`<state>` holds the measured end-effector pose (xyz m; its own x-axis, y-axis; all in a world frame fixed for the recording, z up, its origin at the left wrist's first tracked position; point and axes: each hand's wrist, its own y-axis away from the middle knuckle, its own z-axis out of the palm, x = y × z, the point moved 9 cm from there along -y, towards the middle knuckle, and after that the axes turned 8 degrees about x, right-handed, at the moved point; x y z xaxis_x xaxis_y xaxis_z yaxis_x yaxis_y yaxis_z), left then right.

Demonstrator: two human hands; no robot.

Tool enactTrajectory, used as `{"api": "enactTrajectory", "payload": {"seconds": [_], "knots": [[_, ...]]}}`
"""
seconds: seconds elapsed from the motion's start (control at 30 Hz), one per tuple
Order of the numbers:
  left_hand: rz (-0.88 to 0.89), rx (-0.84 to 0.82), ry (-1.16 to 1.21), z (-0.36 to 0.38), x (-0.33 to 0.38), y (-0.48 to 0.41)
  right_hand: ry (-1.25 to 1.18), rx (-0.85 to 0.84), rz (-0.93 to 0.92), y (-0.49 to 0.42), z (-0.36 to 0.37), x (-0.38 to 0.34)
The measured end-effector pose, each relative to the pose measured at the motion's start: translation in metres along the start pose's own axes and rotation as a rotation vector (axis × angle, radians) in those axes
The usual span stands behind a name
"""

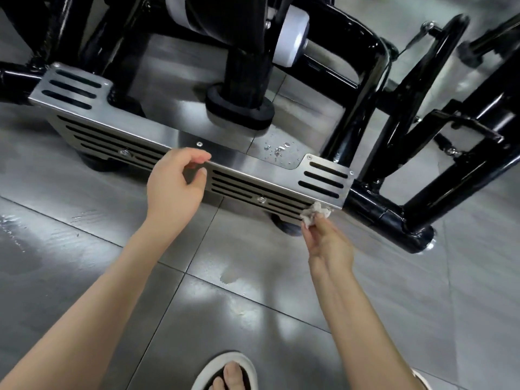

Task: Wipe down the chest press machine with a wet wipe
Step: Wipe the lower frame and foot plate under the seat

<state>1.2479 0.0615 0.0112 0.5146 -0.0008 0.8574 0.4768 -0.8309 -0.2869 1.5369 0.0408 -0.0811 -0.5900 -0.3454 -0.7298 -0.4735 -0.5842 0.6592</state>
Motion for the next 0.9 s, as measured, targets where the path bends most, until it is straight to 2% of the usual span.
{"api": "enactTrajectory", "payload": {"seconds": [0.17, 0.3, 0.5, 0.7, 0.9], "knots": [[0.026, -0.003, -0.035, 0.004, 0.012, 0.000, -0.133, -0.125, 0.332, 0.020, 0.030, 0.010], [0.046, 0.007, -0.052, 0.005, 0.019, 0.000, -0.192, -0.169, 0.502, 0.030, 0.038, 0.003], [0.091, 0.013, -0.047, 0.010, 0.033, -0.001, -0.433, -0.291, 0.760, 0.049, 0.063, 0.019], [0.161, -0.019, -0.079, 0.026, 0.049, -0.004, -0.580, -0.241, 0.771, 0.033, 0.013, -0.029], [0.300, -0.117, -0.137, 0.055, 0.072, 0.002, -0.543, -0.274, 0.877, 0.050, 0.046, -0.009]]}}
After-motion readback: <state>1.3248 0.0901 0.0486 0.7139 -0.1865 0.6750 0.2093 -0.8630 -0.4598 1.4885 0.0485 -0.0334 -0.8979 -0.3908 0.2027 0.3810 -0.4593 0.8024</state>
